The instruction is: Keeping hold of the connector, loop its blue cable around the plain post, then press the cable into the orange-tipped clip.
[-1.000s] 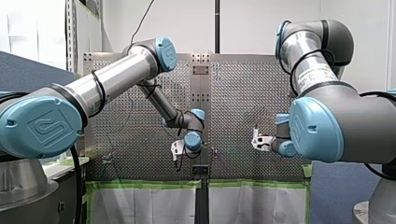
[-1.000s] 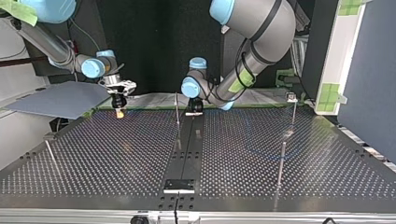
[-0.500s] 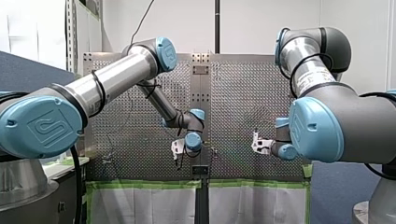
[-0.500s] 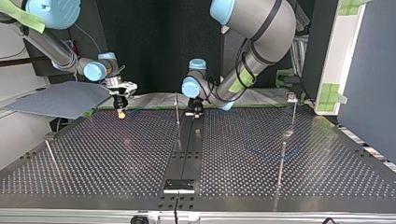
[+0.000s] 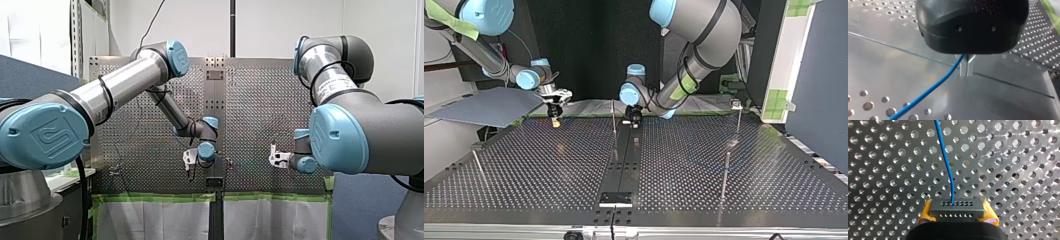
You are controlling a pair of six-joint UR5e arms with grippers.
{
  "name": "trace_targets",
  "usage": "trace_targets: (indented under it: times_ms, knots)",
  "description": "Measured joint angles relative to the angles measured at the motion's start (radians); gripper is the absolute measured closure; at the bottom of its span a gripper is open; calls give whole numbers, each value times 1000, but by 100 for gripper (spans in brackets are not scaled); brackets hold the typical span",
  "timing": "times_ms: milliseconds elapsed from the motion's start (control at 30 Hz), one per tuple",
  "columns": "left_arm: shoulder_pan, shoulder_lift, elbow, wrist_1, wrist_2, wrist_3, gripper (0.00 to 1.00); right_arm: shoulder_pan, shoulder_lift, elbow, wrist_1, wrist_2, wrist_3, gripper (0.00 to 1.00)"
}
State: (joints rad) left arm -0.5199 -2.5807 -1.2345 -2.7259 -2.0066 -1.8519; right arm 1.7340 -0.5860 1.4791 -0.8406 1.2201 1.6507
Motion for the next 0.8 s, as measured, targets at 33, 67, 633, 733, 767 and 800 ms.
trace_targets:
  times_ms: [33,67,633,733,767,800]
  knots:
    - [1,0,0,1,0,0,100,0,0,-3,0,0,0,100]
    - [2,0,0,1,1,1,100,-1,0,-4,0,0,0,100]
    - [-2,0,0,5,36,95,17,-2,2,-11,3,-3,-2,100]
    - [-2,0,0,2,64,104,0,-4,2,-11,2,-3,-1,100]
    - [-2,0,0,-1,74,110,0,-4,2,-11,3,-3,0,100]
    - [-3,0,0,-6,77,115,0,-4,2,-11,3,-3,0,100]
